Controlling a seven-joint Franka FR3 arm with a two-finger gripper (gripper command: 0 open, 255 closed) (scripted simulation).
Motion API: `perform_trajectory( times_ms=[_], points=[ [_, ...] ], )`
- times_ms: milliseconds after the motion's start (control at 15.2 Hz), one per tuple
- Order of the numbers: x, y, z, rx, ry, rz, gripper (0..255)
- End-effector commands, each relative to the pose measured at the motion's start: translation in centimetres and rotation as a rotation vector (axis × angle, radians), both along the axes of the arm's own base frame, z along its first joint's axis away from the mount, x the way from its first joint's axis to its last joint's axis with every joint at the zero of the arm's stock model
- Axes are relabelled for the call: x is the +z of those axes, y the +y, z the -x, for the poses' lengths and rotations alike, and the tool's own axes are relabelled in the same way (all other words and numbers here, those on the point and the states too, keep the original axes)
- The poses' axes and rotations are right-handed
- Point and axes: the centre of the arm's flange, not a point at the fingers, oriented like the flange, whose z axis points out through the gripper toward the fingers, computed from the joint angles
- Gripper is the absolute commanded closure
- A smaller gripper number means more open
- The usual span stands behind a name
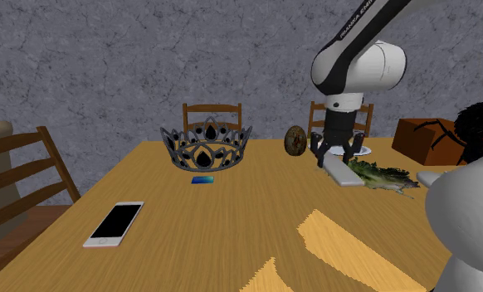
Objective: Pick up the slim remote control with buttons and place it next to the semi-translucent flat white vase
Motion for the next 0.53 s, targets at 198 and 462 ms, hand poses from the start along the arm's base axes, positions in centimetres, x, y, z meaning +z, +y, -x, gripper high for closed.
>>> perform_trajectory(
  times_ms=[198,462],
  points=[
    [-0.1,-4.8,4.7,0.001,-0.001,-0.001,255],
    [-0.1,-8.7,8.3,0.001,-0.001,-0.001,255]
  ],
)
